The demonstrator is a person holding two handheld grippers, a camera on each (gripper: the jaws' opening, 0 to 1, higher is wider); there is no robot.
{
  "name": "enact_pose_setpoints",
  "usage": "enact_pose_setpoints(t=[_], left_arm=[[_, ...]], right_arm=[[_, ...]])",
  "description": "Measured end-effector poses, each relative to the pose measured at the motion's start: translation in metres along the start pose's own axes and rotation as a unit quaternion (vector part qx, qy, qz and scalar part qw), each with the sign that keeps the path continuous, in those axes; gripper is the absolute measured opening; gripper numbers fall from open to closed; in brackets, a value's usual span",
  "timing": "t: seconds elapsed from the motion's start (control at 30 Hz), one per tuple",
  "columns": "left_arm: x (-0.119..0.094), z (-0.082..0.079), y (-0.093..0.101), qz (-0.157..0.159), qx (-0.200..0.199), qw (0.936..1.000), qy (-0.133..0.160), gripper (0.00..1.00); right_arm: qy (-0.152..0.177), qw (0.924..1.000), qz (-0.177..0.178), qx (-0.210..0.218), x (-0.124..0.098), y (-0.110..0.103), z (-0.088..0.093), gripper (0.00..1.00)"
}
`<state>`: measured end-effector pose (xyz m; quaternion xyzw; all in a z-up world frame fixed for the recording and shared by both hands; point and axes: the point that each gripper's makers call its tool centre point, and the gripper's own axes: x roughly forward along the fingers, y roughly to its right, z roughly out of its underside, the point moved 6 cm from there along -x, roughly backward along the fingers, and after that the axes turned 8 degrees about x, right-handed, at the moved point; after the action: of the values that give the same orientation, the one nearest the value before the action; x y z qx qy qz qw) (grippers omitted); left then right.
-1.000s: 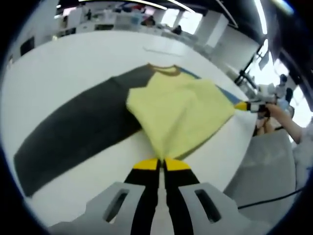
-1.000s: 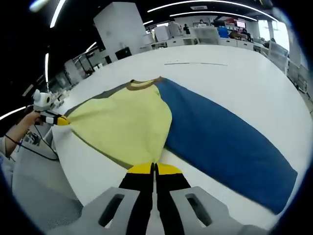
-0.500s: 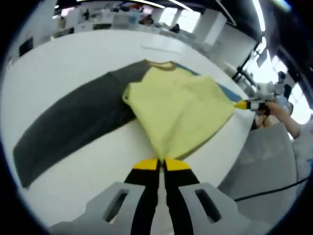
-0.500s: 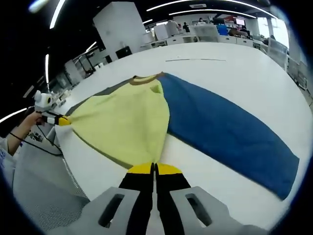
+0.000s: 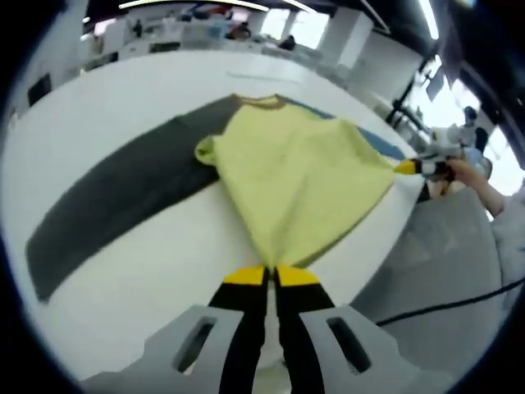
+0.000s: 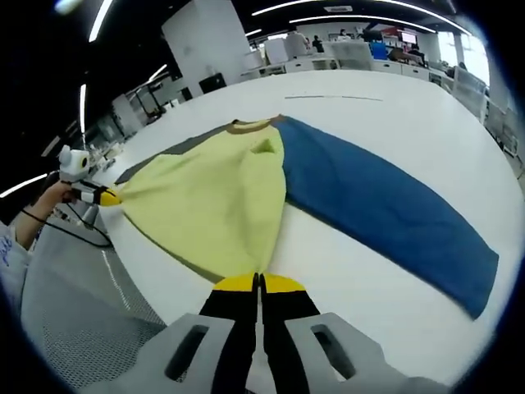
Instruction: Fold the garment on the visible template until the final outline fits inside the template.
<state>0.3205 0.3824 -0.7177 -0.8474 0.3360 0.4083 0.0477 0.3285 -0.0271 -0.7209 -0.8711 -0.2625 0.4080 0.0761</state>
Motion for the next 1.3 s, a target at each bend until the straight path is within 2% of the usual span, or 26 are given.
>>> enact_pose_setpoints(t=[0.2, 0.57, 0.9, 0.97, 1.07, 1.13, 1.3], left_arm=[[-0.004, 0.010, 0.005, 0.001, -0.008, 1.0000, -0.003, 0.00], [-0.012, 0.016, 0.017, -0.002, 0.012, 0.9998, -0.013, 0.00], [-0.022, 0.022, 0.026, 0.003, 0.014, 0.9998, -0.016, 0.00], [-0.025, 0.023, 0.030, 0.001, 0.030, 0.9991, -0.031, 0.00], [-0.028, 0.022, 0.036, 0.006, 0.046, 0.9980, -0.043, 0.00], [-0.030, 0.019, 0.038, 0.008, 0.045, 0.9981, -0.041, 0.00], [-0.036, 0.016, 0.043, 0.011, 0.049, 0.9980, -0.038, 0.00]], right_arm=[[-0.009, 1.0000, -0.003, 0.002, -0.003, -0.003, 0.009, 0.01], [-0.013, 0.9999, -0.005, -0.010, -0.014, -0.012, 0.015, 0.01], [-0.026, 0.9993, -0.009, -0.026, -0.025, -0.019, 0.023, 0.01], [-0.033, 0.9988, -0.009, -0.034, -0.029, -0.022, 0.024, 0.01], [-0.044, 0.9972, -0.004, -0.060, -0.035, -0.027, 0.025, 0.01], [-0.047, 0.9963, -0.003, -0.071, -0.039, -0.031, 0.024, 0.01], [-0.048, 0.9960, -0.007, -0.075, -0.046, -0.038, 0.024, 0.01]])
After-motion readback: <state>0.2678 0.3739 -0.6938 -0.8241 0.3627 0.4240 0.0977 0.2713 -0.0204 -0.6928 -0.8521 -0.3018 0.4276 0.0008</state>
